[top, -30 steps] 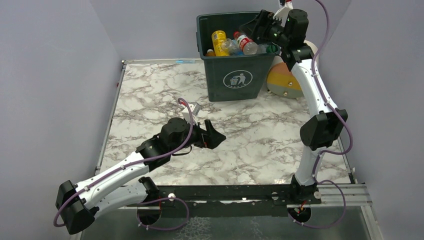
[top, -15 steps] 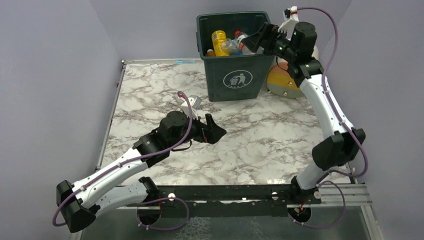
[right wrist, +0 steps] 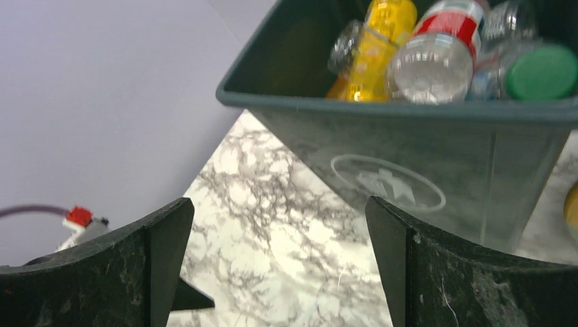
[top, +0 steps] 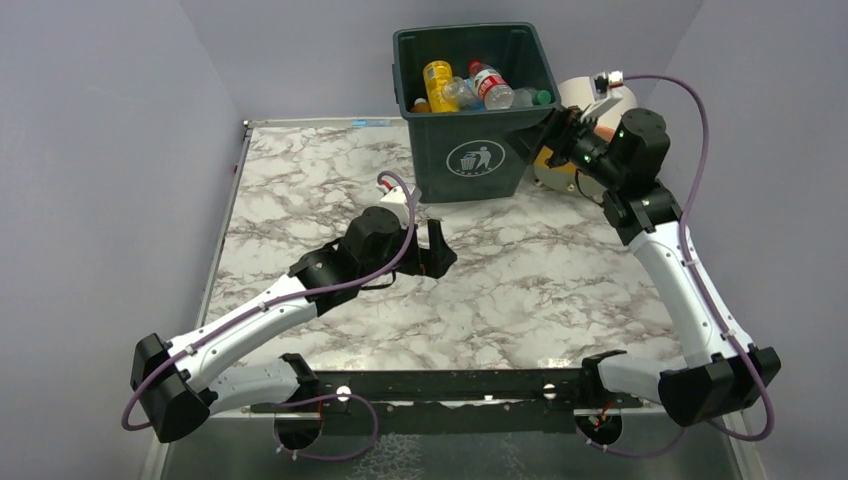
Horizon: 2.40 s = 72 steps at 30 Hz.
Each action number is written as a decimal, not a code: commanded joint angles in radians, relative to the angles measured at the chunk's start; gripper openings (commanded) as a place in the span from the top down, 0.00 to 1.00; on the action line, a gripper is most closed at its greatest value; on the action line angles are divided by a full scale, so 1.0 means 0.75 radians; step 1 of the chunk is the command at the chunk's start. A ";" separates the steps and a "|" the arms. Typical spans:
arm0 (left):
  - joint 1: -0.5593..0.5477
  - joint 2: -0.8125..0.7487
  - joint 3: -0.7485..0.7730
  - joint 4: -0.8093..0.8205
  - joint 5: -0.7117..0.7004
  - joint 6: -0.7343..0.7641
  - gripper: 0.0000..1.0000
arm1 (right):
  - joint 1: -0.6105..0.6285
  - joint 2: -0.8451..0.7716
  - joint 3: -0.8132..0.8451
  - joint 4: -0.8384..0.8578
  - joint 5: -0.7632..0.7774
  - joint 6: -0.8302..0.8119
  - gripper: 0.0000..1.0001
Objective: Put the plastic bottles in the bin
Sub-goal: Reset both arms
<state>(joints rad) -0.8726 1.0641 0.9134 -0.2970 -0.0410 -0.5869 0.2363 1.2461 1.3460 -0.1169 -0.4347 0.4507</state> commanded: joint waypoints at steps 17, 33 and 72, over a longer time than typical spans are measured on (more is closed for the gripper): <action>-0.004 -0.164 0.030 0.040 -0.356 0.254 0.01 | 0.004 -0.525 -0.451 -0.313 0.171 -0.166 0.00; 0.537 -0.040 -0.178 0.455 -0.062 0.379 0.01 | 0.002 -0.364 -0.646 -0.015 0.598 -0.223 0.01; 1.177 0.539 -0.781 1.677 -0.028 0.814 0.01 | -0.112 0.238 -1.401 1.416 1.255 -0.340 0.01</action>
<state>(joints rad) 0.0021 1.4384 0.3267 0.8028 -0.1001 -0.0147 0.1547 1.3582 0.2913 0.7567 0.4847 0.2340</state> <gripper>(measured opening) 0.989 0.994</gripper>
